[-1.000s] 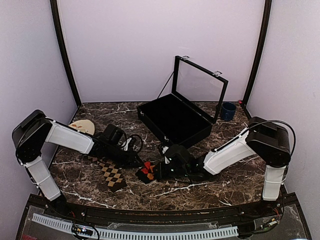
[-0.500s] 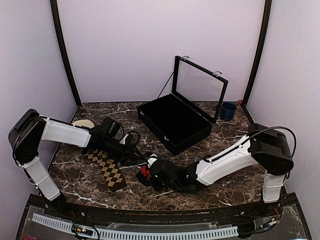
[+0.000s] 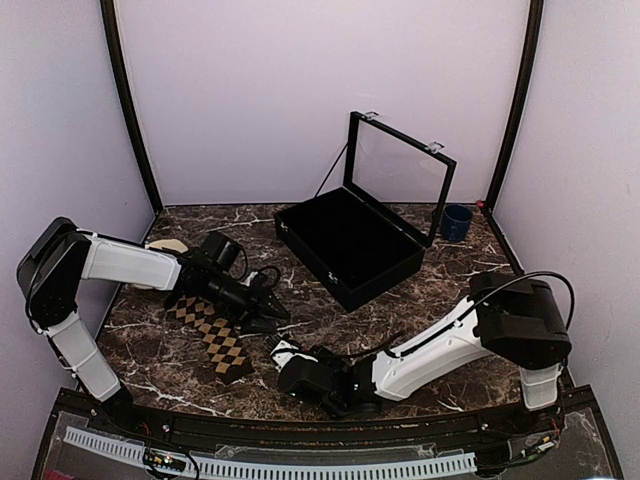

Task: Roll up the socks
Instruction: Roll the sock at the center of the board.

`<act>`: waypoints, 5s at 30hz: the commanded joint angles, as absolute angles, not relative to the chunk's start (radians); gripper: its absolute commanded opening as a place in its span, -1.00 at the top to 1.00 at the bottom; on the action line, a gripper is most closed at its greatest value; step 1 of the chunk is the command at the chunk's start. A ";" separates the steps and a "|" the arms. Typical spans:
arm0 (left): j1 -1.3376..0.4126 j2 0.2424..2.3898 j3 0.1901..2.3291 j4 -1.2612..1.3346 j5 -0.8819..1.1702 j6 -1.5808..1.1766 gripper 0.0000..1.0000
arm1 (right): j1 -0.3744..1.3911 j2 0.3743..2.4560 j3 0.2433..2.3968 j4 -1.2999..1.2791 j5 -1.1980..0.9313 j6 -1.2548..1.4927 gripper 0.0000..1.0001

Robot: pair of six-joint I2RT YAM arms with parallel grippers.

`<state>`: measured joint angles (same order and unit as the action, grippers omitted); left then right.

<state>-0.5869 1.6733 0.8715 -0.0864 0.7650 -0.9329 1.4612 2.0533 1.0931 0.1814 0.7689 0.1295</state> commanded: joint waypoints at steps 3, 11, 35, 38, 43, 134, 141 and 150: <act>-0.609 1.663 0.895 -0.161 0.821 -0.935 -0.07 | 1.500 2.131 1.132 0.126 0.865 0.026 1.00; -0.665 1.689 0.899 -0.207 0.830 -0.922 -0.10 | 1.518 2.163 1.134 0.129 0.905 -0.007 1.00; -0.696 1.819 0.998 -0.322 0.764 -0.882 -0.12 | 1.537 2.132 1.084 0.181 0.893 -0.054 1.00; -0.703 1.841 1.010 -0.336 0.770 -0.873 -0.06 | 1.539 2.131 1.083 0.186 0.895 -0.054 1.00; -0.714 1.866 1.027 -0.349 0.762 -0.867 0.13 | 1.542 2.130 1.078 0.203 0.893 -0.065 1.00; -0.741 1.833 0.612 0.528 0.502 -0.770 1.00 | 1.116 1.839 0.758 0.557 -0.034 0.932 0.11; -0.751 1.842 0.577 0.606 0.496 -0.767 1.00 | 1.117 1.884 0.774 0.569 -0.044 0.960 0.12; -0.765 1.850 0.549 0.657 0.509 -0.750 1.00 | 1.092 1.880 0.767 0.598 -0.033 0.974 0.11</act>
<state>-0.7559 1.8217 0.5865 0.6937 0.5465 -0.7845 1.1107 1.8748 0.7555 0.5598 -0.0265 0.9627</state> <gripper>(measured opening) 0.079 0.440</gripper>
